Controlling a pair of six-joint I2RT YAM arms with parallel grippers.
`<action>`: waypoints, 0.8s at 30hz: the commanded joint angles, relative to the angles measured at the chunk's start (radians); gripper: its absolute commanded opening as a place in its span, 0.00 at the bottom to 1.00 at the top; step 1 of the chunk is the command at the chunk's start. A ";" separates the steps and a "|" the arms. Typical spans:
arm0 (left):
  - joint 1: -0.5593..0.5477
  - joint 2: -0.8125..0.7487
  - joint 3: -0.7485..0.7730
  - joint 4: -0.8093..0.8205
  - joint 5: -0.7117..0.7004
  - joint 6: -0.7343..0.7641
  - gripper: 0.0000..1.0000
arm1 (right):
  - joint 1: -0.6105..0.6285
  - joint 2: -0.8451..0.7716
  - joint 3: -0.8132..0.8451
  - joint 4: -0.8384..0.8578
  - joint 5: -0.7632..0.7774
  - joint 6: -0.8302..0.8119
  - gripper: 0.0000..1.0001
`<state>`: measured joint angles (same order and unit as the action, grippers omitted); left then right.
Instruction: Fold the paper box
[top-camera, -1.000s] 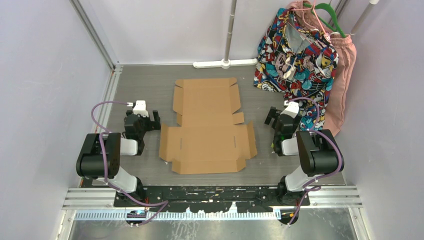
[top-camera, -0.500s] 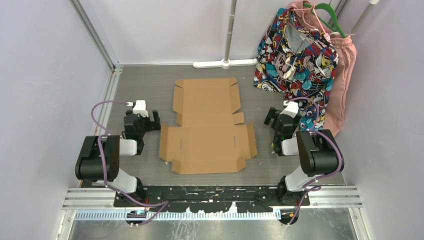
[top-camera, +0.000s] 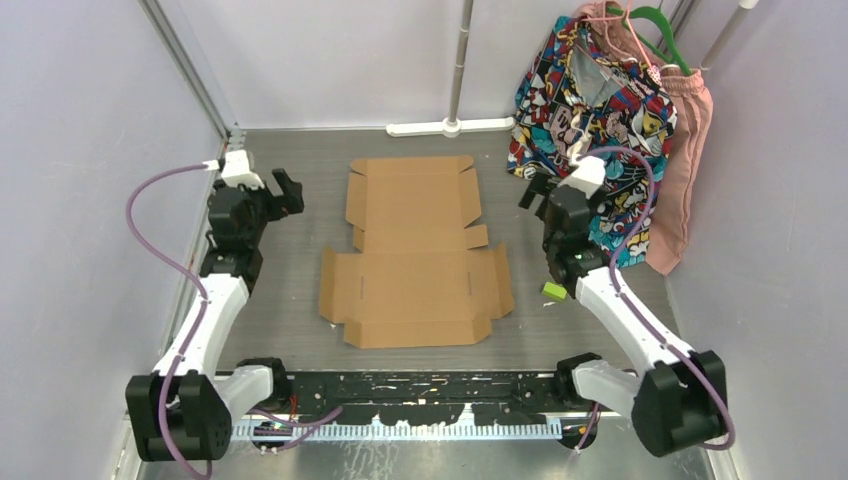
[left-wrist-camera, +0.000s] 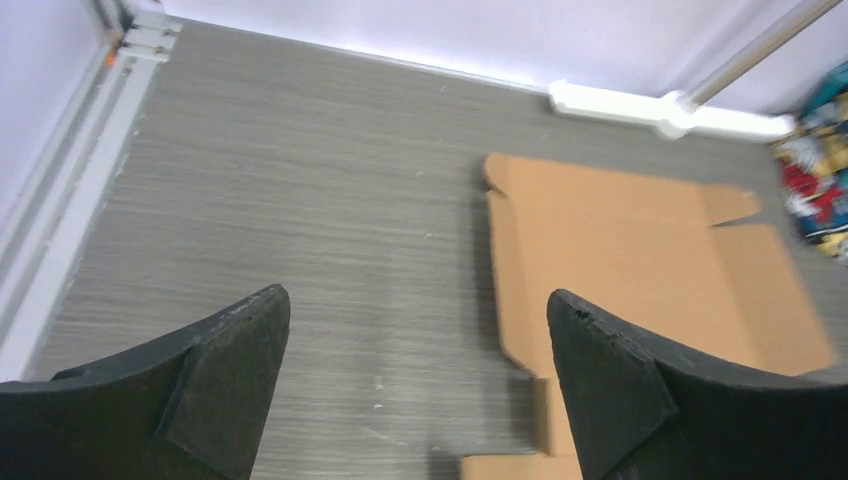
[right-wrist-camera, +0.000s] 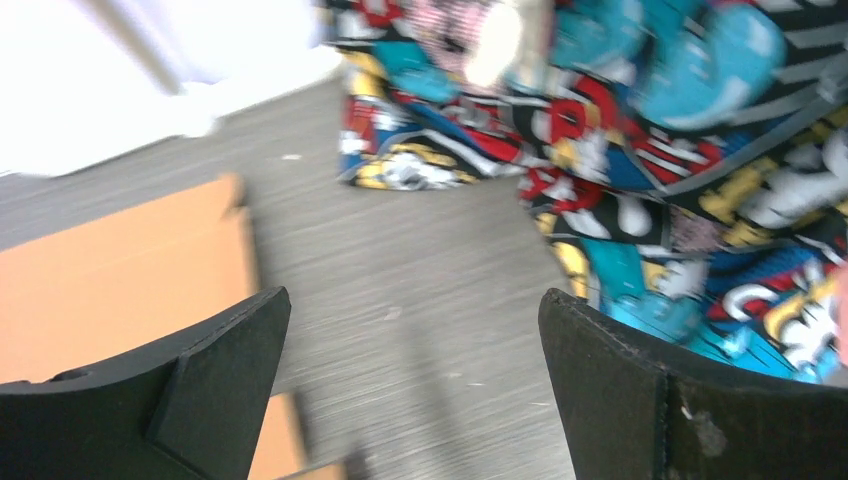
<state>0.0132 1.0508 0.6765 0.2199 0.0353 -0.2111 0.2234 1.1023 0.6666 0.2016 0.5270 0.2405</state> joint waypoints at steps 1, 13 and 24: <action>-0.004 -0.031 0.217 -0.307 0.167 -0.211 1.00 | 0.128 -0.105 0.159 -0.271 -0.089 0.010 1.00; 0.002 0.371 0.527 -0.525 0.494 -0.384 1.00 | 0.057 0.195 0.487 -0.567 -0.430 0.119 1.00; -0.004 0.482 0.614 -0.637 0.377 -0.346 1.00 | 0.055 0.596 0.951 -0.899 -0.631 0.017 0.96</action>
<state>0.0101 1.5276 1.2488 -0.3580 0.4473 -0.5846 0.2794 1.6161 1.4937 -0.5549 0.0002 0.3164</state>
